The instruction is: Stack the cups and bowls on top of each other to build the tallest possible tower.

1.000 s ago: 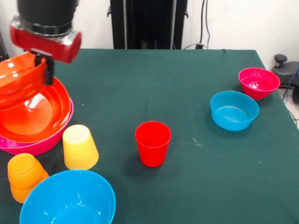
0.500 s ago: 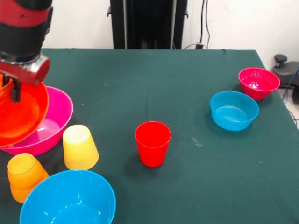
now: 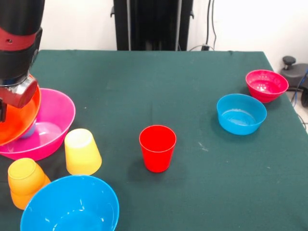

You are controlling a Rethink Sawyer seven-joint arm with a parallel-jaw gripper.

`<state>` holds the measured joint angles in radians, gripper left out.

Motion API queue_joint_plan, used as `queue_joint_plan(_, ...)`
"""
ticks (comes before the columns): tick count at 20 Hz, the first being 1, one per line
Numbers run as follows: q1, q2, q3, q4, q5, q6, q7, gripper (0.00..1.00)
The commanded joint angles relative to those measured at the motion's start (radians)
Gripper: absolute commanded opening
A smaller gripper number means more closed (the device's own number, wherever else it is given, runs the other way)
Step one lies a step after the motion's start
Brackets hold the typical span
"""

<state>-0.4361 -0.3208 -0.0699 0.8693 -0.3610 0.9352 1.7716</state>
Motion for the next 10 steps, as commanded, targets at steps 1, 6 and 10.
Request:
queue_joint_plan(1, 0.043, 0.019, 0.021, -0.107, 0.046, 0.126, 0.165, 0.0)
queue_joint_plan(6, 0.039, 0.035, 0.026, -0.122, 0.124, 0.157, 0.222, 0.0)
queue_joint_plan(10, 0.038, 0.045, 0.015, -0.123, 0.189, 0.172, 0.282, 0.0)
